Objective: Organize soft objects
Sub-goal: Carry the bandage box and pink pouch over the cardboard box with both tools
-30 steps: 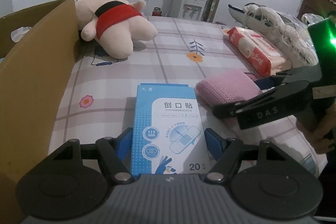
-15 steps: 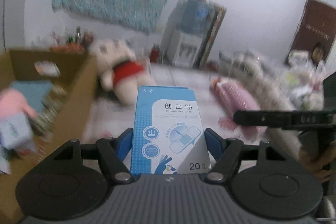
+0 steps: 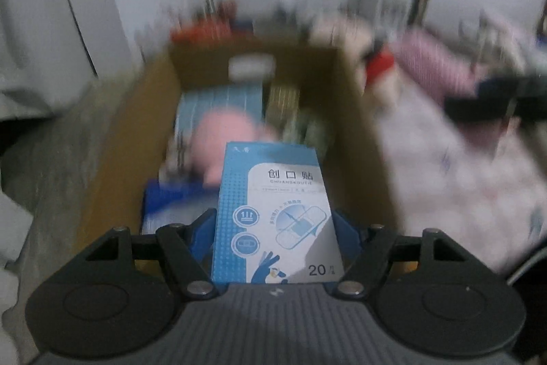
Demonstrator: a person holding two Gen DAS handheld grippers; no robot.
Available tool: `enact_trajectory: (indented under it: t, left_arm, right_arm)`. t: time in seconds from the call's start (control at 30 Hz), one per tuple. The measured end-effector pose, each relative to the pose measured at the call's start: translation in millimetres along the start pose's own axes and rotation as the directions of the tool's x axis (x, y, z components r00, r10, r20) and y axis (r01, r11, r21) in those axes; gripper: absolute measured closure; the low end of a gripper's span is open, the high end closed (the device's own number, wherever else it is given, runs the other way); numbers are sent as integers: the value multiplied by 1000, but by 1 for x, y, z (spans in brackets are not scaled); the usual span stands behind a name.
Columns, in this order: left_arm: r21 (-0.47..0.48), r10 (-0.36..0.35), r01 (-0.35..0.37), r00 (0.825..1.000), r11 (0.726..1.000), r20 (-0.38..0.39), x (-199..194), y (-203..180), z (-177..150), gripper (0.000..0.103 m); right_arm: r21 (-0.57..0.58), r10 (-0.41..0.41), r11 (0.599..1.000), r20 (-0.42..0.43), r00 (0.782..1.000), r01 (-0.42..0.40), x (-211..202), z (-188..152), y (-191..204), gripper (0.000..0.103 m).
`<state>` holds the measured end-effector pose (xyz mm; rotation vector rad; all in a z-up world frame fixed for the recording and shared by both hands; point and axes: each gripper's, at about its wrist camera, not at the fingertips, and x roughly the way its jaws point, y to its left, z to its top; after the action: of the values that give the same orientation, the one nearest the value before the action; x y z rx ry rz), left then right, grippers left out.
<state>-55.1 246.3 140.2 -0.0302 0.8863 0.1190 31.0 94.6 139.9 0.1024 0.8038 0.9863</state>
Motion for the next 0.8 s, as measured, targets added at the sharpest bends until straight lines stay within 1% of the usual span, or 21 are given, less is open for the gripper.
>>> enact_trajectory:
  t: [0.07,0.1,0.13,0.2,0.23,0.27,0.3,0.33,0.37,0.4,0.43,0.47,0.53,0.57,0.6,0.63,0.67,0.7,0.73,0.77,0.8]
  left_arm:
    - [22,-10,13,994,1000,-109,23,13,-8,29]
    - [18,-23,27,987,999,-161,35,20,-13,30]
    - [13,-47,51,976,999,-214,48,24,-17,30]
    - [9,-78,84,957,996,-280,69,31,-25,30]
    - [17,-76,86,948,996,-308,80,30,-25,30]
    - [34,-58,73,946,997,-320,86,27,-28,29]
    - [53,-19,38,945,998,-327,94,27,-29,25]
    - [74,22,3,943,997,-332,100,27,-31,23]
    - [91,43,-12,935,996,-352,105,27,-30,24]
    - [90,34,1,922,996,-386,110,31,-31,24]
    - [82,12,24,913,996,-409,109,33,-32,25]
    - [73,-9,43,911,996,-412,104,35,-32,25]
    - [78,-26,65,906,995,-422,92,38,-33,24]
    - [80,-30,69,909,994,-415,88,39,-32,22]
    - [76,-32,69,915,995,-403,84,41,-31,16]
    - [73,-29,62,921,995,-387,85,42,-28,14]
    - [69,-15,44,931,997,-365,88,43,-24,16]
    - [61,-5,28,938,998,-346,93,46,-22,29]
    - [43,-5,21,945,999,-328,99,48,-20,31]
    - [14,-13,18,946,1000,-324,107,51,-19,31]
    - [-24,-39,33,943,999,-329,117,54,-19,32]
  right_arm:
    - [-11,3,1000,-32,999,-3,22,2,13,12]
    - [-18,2,1000,-48,999,-2,35,2,18,12]
    - [-19,1,1000,-63,998,-2,43,1,21,11]
    - [-22,4,1000,-93,996,-6,62,-2,29,11]
    - [-24,2,1000,-106,994,-4,69,-4,31,11]
    - [-32,-5,999,-117,993,1,76,-6,35,11]
    - [-38,-13,999,-124,992,9,83,-7,37,11]
    - [-44,-16,999,-133,991,11,88,-9,38,11]
    - [-43,-19,999,-141,990,13,91,-10,39,11]
    - [-40,-17,999,-149,989,11,94,-10,34,11]
    - [-40,-15,999,-154,988,9,97,-11,33,11]
    - [-42,-19,999,-157,987,12,100,-11,32,10]
    - [-51,-30,998,-155,987,22,101,-12,29,10]
    - [-55,-36,998,-155,987,28,99,-12,28,10]
    - [-59,-41,998,-154,987,33,92,-13,26,10]
    - [-59,-49,997,-154,987,41,92,-14,25,10]
    - [-58,-56,997,-156,986,48,94,-14,23,10]
    - [-55,-60,997,-158,986,52,93,-14,22,10]
    - [-50,-61,997,-160,985,54,93,-15,22,10]
    - [-45,-61,997,-162,985,54,92,-15,22,10]
    - [-40,-61,998,-163,985,55,91,-16,21,10]
